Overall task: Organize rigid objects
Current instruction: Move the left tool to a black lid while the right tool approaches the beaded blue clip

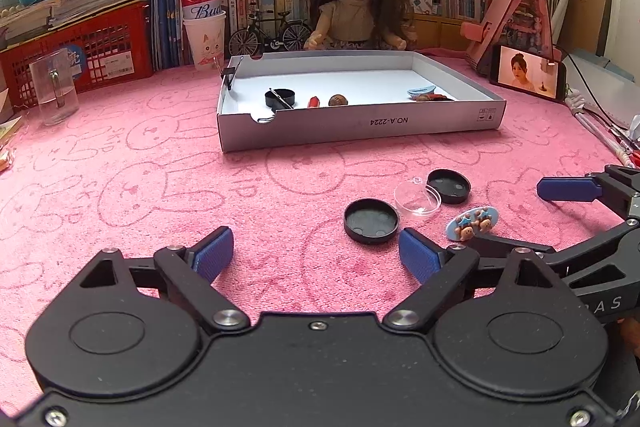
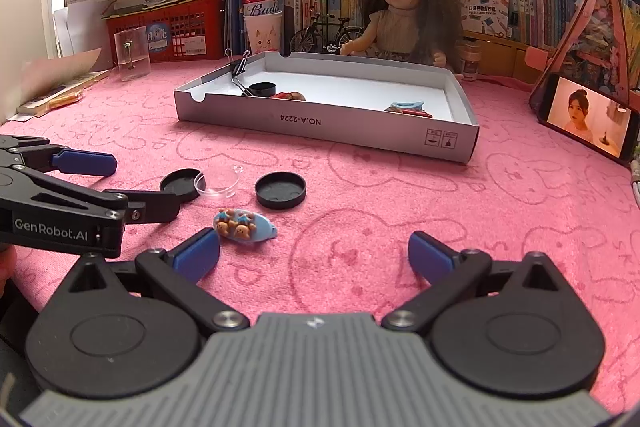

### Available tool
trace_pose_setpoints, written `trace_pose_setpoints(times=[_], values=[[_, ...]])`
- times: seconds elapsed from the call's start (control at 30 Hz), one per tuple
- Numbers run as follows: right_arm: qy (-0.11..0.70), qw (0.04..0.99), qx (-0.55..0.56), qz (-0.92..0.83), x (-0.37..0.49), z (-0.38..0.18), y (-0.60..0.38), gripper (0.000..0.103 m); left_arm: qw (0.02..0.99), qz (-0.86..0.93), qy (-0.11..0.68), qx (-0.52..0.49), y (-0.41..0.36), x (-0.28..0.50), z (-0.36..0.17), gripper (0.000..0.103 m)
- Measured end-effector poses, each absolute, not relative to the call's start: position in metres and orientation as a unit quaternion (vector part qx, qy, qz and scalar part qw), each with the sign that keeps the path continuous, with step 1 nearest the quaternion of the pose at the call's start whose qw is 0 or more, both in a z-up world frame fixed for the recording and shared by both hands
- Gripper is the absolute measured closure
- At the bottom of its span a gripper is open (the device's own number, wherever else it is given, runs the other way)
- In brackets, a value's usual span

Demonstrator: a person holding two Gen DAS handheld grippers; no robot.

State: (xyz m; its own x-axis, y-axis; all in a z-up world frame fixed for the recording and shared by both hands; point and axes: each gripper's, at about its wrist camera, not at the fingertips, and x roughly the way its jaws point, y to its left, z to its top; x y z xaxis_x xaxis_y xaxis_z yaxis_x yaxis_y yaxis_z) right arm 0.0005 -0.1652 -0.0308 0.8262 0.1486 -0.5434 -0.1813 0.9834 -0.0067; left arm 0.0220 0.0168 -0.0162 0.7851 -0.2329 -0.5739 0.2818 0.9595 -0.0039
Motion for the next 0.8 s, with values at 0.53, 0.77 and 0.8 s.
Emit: trace_pose_setpoints(times=[0.53, 0.77, 0.8], values=[[0.270, 0.959, -0.027, 0.079, -0.0037, -0.0332, -0.1642, 0.000, 0.951, -0.118, 0.285, 0.038, 0.0171, 0.0251, -0.0229, 0.001], [0.272, 0.959, -0.025, 0.078, -0.0024, -0.0321, -0.1639, 0.000, 0.950, -0.115, 0.286, 0.039, 0.0157, 0.0263, -0.0227, 0.000], [0.271, 0.959, -0.025, 0.078, -0.0025, -0.0321, -0.1637, 0.000, 0.950, -0.114, 0.287, 0.040, 0.0154, 0.0268, -0.0227, 0.000]])
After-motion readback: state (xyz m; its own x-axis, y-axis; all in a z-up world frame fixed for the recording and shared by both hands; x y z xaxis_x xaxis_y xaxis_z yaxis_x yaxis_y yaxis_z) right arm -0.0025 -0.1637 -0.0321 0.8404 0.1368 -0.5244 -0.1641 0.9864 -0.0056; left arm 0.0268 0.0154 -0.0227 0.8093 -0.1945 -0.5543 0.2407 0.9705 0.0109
